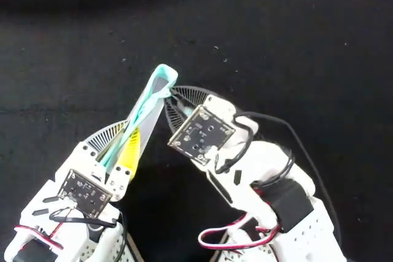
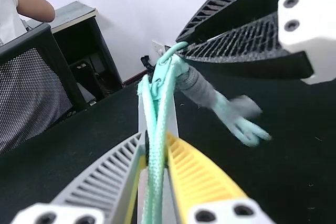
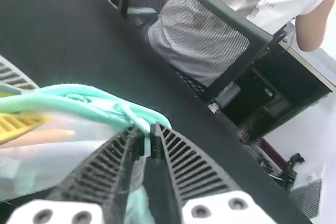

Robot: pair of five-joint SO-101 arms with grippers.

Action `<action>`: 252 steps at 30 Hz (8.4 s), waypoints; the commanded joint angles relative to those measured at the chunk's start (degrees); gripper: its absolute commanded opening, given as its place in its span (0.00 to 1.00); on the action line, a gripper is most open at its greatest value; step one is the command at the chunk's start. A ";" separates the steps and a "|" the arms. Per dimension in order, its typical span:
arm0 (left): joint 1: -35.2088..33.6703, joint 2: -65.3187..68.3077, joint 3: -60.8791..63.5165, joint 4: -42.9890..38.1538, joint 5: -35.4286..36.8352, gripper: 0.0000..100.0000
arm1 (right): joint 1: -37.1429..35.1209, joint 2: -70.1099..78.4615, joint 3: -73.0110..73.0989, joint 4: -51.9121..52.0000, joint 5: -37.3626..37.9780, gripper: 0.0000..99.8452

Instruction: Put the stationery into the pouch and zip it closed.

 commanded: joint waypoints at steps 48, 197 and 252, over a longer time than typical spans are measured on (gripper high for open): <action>-0.48 -0.18 1.27 1.49 0.62 0.03 | -5.45 0.48 2.59 -8.44 -5.80 0.10; -0.48 -0.09 0.92 -4.66 3.52 0.03 | -3.08 5.85 -7.69 10.90 -5.01 0.18; -0.66 -0.09 1.01 -4.57 3.78 0.03 | 6.95 5.85 -2.77 -1.67 -6.95 0.01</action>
